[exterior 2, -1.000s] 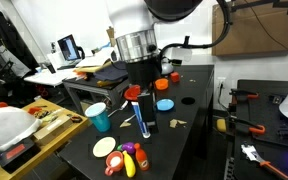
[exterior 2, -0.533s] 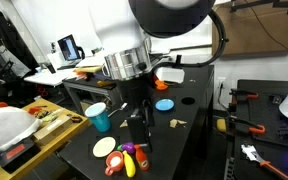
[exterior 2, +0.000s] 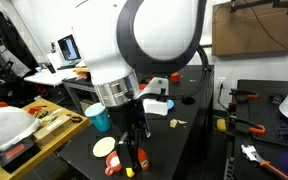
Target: Move the orange bottle to the right
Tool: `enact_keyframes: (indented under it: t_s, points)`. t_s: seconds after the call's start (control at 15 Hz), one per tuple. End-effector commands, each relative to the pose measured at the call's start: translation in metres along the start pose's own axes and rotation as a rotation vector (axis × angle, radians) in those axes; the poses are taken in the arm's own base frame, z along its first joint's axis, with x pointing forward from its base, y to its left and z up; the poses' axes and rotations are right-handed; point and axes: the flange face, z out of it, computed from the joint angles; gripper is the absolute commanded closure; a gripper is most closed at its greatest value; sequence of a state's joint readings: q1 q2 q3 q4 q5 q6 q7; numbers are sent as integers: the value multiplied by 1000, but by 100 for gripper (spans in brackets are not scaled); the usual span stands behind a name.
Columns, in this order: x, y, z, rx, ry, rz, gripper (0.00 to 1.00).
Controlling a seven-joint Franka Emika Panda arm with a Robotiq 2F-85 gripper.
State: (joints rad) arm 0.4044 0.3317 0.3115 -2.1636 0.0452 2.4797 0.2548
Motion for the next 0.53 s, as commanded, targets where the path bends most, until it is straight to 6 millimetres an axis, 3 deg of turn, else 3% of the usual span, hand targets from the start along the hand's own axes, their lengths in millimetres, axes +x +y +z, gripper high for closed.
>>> enact_keyframes:
  t_s: [0.0, 0.13, 0.47]
  points:
    - [28, 2, 8, -38, 58, 23, 0]
    - [38, 9, 10, -80, 83, 17, 0]
    - [42, 23, 8, -163, 91, 1, 0]
